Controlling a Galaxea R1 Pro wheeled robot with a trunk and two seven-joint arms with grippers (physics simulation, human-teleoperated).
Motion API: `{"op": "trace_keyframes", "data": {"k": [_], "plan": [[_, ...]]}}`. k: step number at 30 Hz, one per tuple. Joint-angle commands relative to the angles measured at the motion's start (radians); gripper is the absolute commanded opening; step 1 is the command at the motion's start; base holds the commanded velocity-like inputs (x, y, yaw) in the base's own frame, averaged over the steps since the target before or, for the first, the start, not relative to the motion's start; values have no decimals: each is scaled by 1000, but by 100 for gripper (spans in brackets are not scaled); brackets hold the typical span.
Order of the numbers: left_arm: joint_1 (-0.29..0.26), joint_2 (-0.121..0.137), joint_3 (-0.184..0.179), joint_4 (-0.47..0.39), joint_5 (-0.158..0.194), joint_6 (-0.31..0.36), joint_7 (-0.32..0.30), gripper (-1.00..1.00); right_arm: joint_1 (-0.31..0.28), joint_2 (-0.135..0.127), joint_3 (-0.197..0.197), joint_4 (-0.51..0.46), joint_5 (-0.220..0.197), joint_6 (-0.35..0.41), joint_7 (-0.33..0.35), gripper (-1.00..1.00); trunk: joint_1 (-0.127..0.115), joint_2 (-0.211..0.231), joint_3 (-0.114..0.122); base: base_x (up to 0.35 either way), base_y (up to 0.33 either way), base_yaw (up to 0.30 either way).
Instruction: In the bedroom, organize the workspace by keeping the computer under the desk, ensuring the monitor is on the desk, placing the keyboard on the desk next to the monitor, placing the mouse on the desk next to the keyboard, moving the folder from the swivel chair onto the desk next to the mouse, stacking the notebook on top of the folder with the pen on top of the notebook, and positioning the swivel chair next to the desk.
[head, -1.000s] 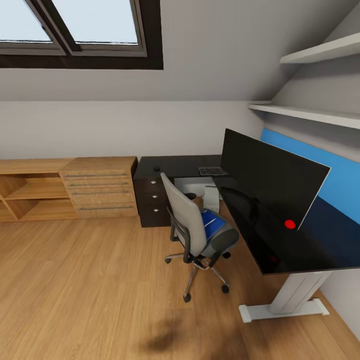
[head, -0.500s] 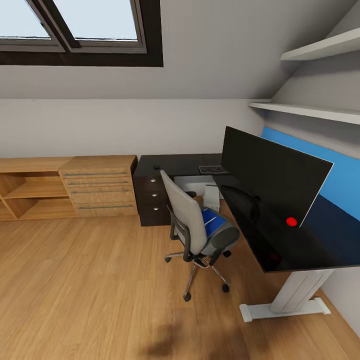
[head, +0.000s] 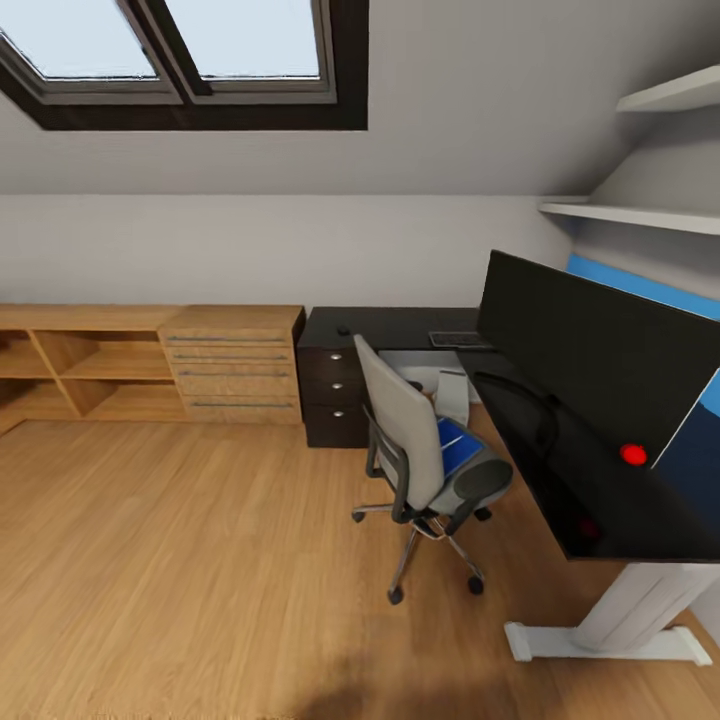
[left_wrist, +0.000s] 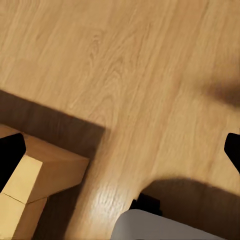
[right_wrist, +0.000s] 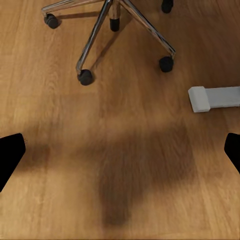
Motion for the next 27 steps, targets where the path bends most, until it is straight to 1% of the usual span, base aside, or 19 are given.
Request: {"op": "trace_keyframes", "data": {"k": [1, 5, 6, 8, 12, 16, 18, 19, 22, 23, 24, 27], "plan": [[0, -1, 0, 0, 6, -6, 1, 100, 0, 0, 0, 0, -2, -3, -4, 100, 4, -8, -5, 0, 0, 223], [0, -9, 0, 0, 4, -8, 3, 100, 0, 0, -2, 0, -2, -3, -6, 100, 19, -36, -21, -62, -118, 197], [0, -15, 0, 0, 3, -8, 9, 100, 0, -1, -3, 0, -2, -3, -6, 100, 23, -43, -26, -56, -240, 182], [0, -22, -1, 0, 2, -9, 26, 100, 0, -1, -3, 0, -2, -3, -7, 100, 23, -43, -28, -36, -267, 178], [0, -27, -2, 1, 1, -9, 55, 100, 0, -3, -3, 0, -2, -3, -7, 100, 23, -43, -31, -16, -182, 141], [0, -29, -3, 0, 1, -10, 65, 100, 0, -4, -3, 0, -2, -3, -7, 100, 23, -43, -33, -1, -50, 46], [0, -29, -2, -3, 1, -12, 69, 100, 0, -4, -3, 0, -2, -3, -6, 100, 31, -57, -39, 82, 118, 15], [0, -29, -2, -5, 2, -21, 70, 100, 0, -4, -3, 0, -2, -3, -6, 100, 35, -64, -42, 88, 195, 8], [0, -29, -3, -7, 2, -81, 70, 100, 0, -3, -2, 0, -2, -3, -6, 100, 46, -85, -52, 42, 97, 3], [0, -29, -3, -7, 2, -89, 70, 100, 0, -3, -2, 0, -2, -3, -7, 100, 50, -92, -56, 20, 47, 2], [0, -29, -2, -7, 3, -114, 71, 100, 0, -1, -3, 0, -2, -3, -7, 100, 54, -99, -59, 3, 8, -46], [0, -29, -2, -6, 3, -117, 71, 100, 0, -1, -3, 0, -2, -3, -7, 100, 65, -120, -68, 2, 4, -124]]}}
